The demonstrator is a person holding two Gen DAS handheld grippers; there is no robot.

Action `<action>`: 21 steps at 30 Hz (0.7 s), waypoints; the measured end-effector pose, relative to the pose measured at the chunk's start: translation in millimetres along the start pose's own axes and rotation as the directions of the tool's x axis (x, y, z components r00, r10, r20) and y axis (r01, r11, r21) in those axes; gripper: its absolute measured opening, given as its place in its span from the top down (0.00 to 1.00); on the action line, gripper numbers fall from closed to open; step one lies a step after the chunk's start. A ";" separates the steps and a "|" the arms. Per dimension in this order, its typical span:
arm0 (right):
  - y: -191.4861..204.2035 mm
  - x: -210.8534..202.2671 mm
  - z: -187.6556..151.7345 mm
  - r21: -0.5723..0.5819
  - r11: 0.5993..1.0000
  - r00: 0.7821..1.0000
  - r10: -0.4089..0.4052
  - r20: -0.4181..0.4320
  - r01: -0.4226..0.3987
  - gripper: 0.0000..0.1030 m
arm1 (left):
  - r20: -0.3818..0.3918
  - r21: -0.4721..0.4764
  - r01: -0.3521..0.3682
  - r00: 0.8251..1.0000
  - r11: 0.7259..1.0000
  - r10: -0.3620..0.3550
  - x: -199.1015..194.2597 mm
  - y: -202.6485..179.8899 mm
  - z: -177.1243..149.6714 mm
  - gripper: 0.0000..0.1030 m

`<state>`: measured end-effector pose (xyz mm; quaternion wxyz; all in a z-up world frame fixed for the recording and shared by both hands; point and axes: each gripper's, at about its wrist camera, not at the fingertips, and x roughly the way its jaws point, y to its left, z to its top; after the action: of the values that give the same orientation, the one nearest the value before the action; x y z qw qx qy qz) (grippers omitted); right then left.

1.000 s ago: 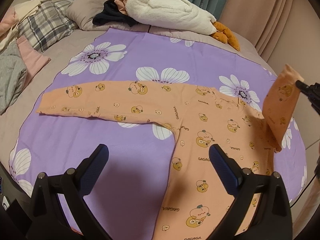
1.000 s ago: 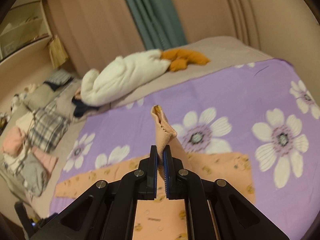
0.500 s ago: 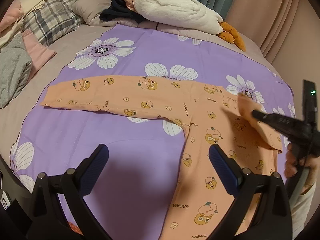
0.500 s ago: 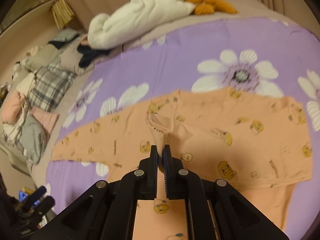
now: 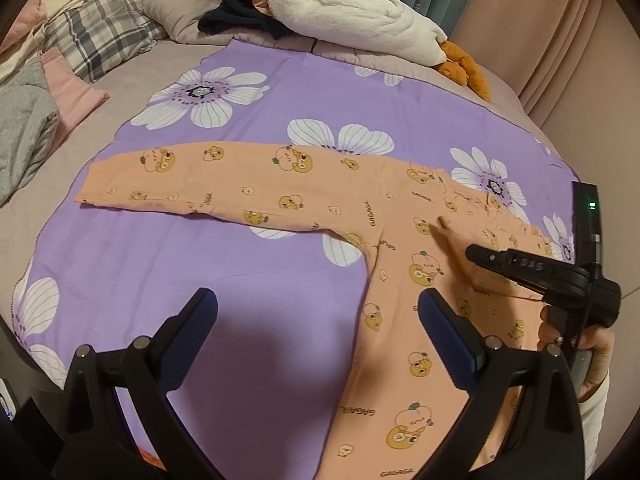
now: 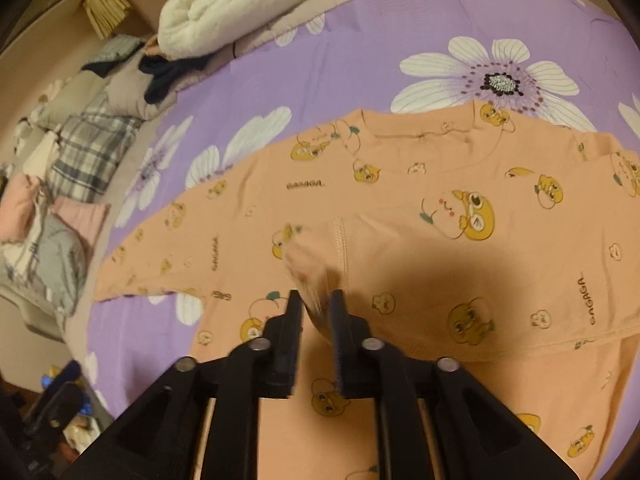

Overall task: Fold small clothes
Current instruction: 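Open the right gripper to release the folded sleeve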

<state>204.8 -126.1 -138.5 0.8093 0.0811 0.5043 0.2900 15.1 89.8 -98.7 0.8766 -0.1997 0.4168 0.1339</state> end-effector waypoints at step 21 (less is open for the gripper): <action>-125.8 -114.3 -32.5 0.348 0.920 0.925 -0.278 0.257 0.180 0.42 | -0.153 -0.009 0.360 0.921 0.933 -0.357 111.2 -104.9 23.6 0.17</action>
<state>188.5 -297.4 -119.4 0.8815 0.1935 0.4209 0.0913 141.8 15.6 -147.4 0.8538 -0.2737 0.4402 -0.0484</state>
